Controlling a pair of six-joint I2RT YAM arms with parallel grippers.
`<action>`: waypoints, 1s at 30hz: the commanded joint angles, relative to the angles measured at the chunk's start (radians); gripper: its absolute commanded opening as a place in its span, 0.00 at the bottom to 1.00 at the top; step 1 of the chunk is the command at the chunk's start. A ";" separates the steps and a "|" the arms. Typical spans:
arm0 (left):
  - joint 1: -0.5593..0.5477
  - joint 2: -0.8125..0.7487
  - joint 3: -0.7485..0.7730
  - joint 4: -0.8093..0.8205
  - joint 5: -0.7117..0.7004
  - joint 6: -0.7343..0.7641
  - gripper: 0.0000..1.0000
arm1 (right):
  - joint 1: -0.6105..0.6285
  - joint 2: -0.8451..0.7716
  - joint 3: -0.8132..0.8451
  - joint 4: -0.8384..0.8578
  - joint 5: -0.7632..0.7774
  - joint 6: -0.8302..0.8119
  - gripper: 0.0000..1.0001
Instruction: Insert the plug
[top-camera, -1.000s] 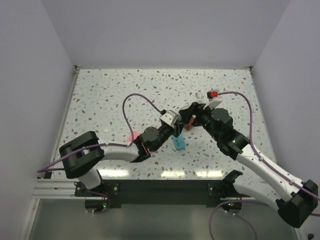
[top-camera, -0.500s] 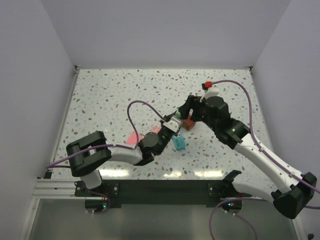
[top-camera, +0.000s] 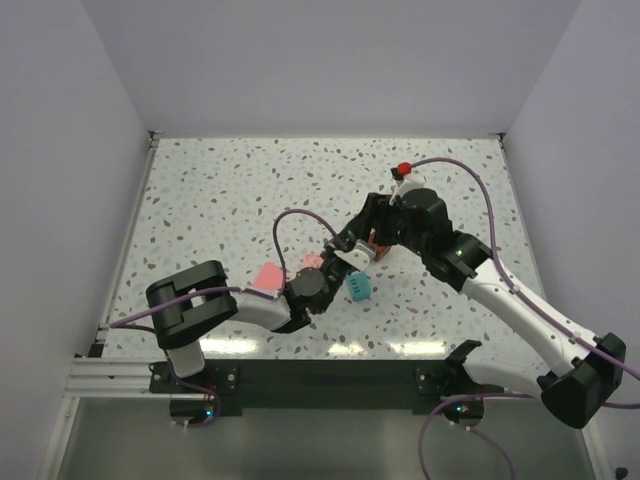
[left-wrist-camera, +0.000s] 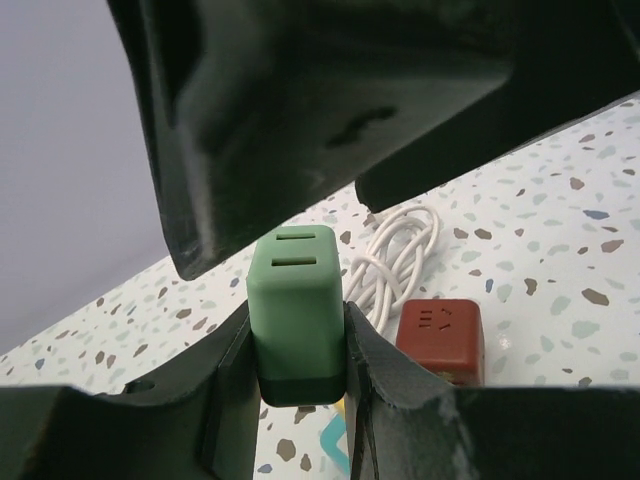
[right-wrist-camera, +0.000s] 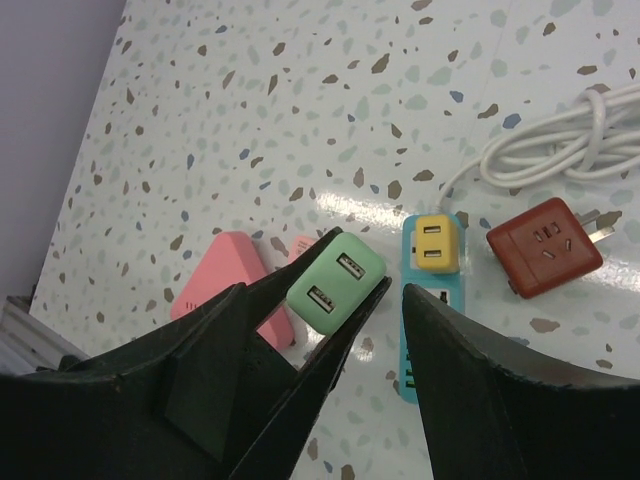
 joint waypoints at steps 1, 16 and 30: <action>-0.011 0.020 0.033 0.242 -0.037 0.065 0.00 | 0.003 0.011 -0.002 -0.006 -0.017 0.018 0.66; -0.025 0.035 0.050 0.330 -0.097 0.128 0.00 | 0.003 0.091 -0.045 0.049 -0.058 0.040 0.42; -0.025 -0.015 -0.002 0.174 -0.126 0.018 0.79 | -0.023 0.100 -0.009 0.087 0.037 -0.052 0.00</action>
